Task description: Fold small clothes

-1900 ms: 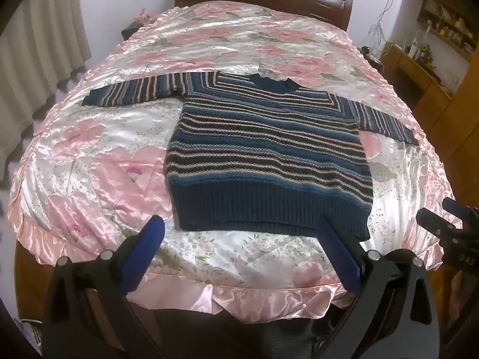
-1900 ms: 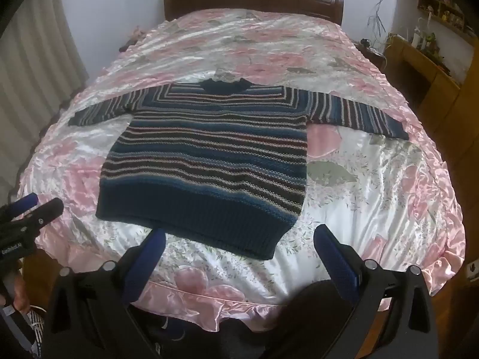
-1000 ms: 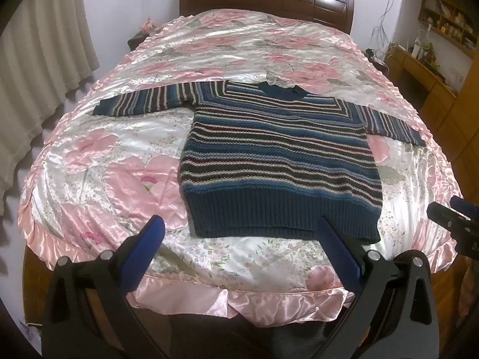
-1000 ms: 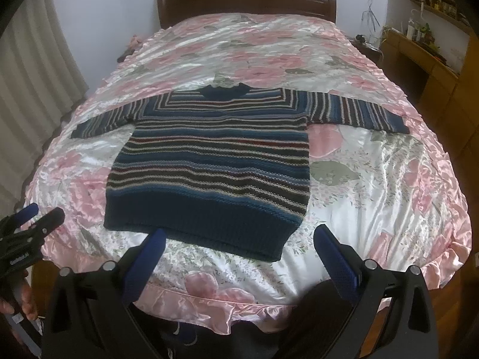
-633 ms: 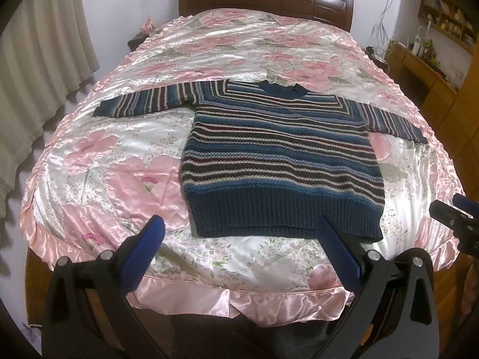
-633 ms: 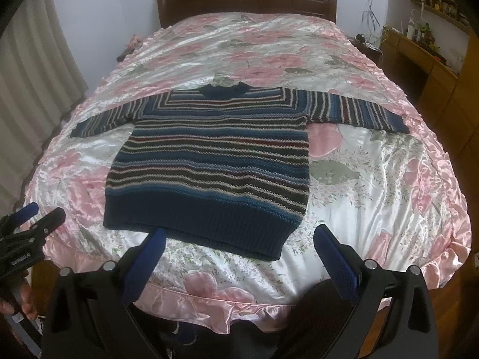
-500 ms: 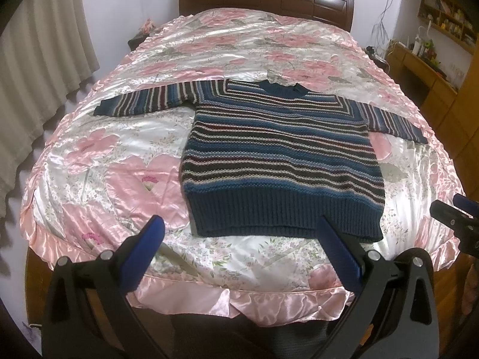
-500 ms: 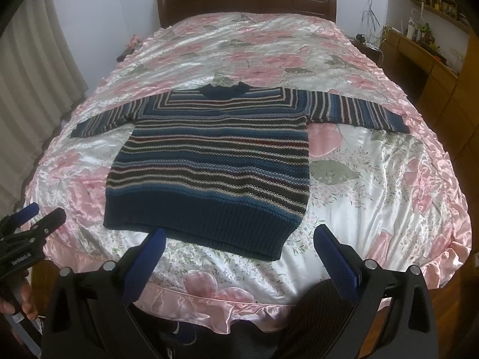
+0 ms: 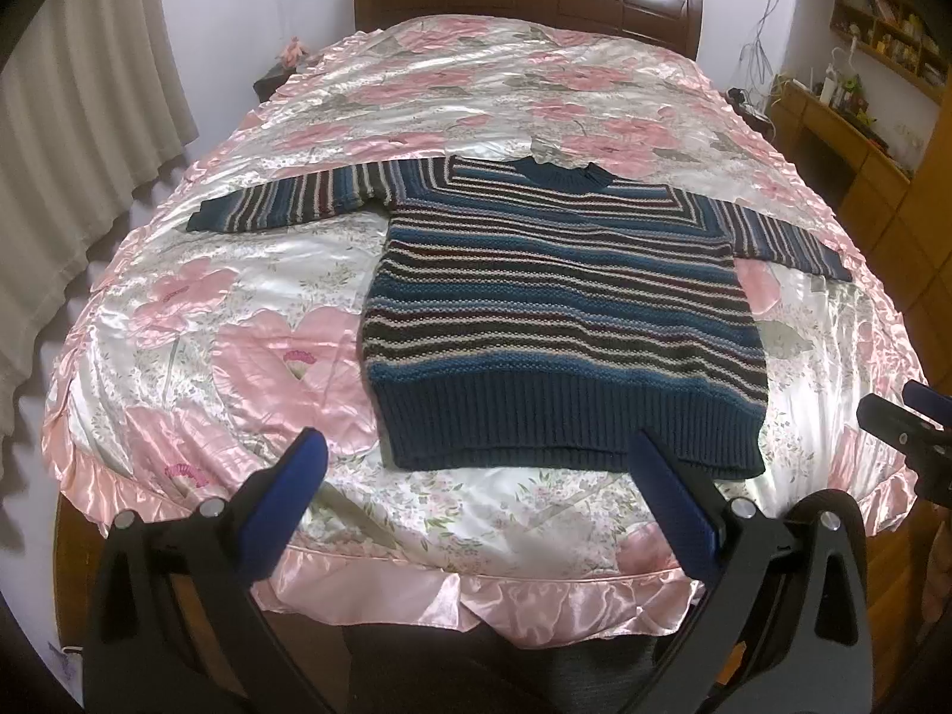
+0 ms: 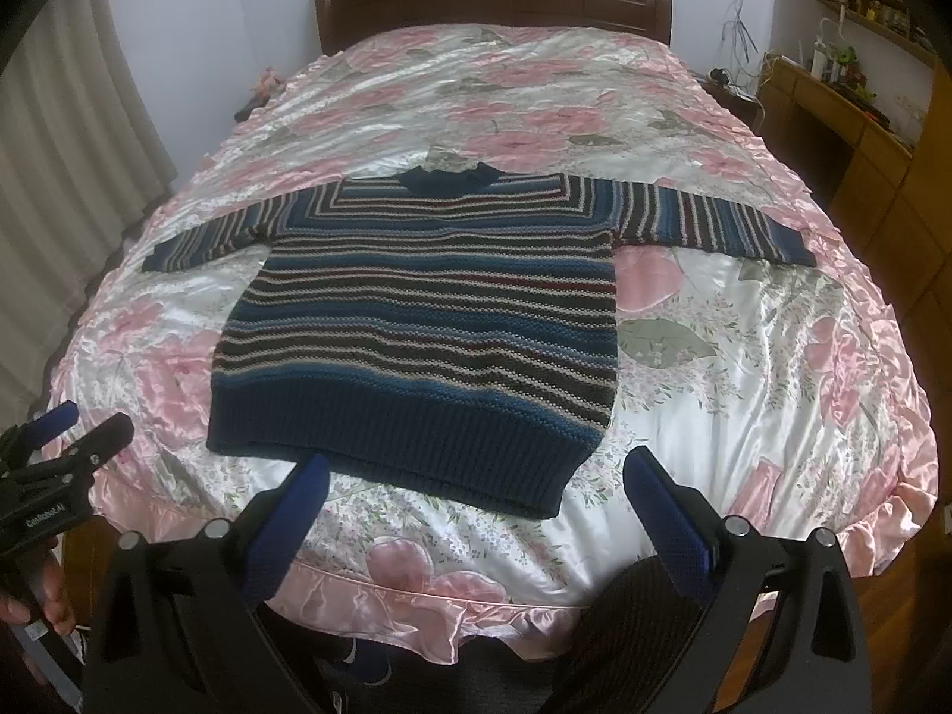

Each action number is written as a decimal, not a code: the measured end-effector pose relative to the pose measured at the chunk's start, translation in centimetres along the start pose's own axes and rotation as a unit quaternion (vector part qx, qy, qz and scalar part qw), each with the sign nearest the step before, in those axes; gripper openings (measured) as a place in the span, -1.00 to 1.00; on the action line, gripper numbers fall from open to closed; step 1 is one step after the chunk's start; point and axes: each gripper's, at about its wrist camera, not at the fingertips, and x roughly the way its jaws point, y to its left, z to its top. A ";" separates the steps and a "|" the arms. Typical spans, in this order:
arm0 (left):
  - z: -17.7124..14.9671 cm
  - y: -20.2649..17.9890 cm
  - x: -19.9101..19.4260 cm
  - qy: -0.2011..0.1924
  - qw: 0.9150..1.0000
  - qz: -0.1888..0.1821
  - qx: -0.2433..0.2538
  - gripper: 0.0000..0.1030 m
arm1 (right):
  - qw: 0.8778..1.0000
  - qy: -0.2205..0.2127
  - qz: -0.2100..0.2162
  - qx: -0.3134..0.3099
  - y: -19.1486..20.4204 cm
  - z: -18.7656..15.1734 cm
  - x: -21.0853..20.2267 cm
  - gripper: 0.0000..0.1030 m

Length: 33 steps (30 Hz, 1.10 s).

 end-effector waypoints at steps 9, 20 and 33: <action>0.1 0.0 0.0 0.002 1.000 0.001 0.000 0.95 | 1.000 0.001 0.000 -0.001 0.1 0.0 0.0 0.93; 0.4 -0.1 -0.4 0.001 1.000 0.003 0.008 0.95 | 1.000 0.000 0.000 0.001 0.5 0.2 0.0 0.93; 0.4 -0.2 -0.4 0.001 1.000 0.004 0.007 0.95 | 1.000 -0.002 0.000 0.002 0.6 0.3 -0.1 0.93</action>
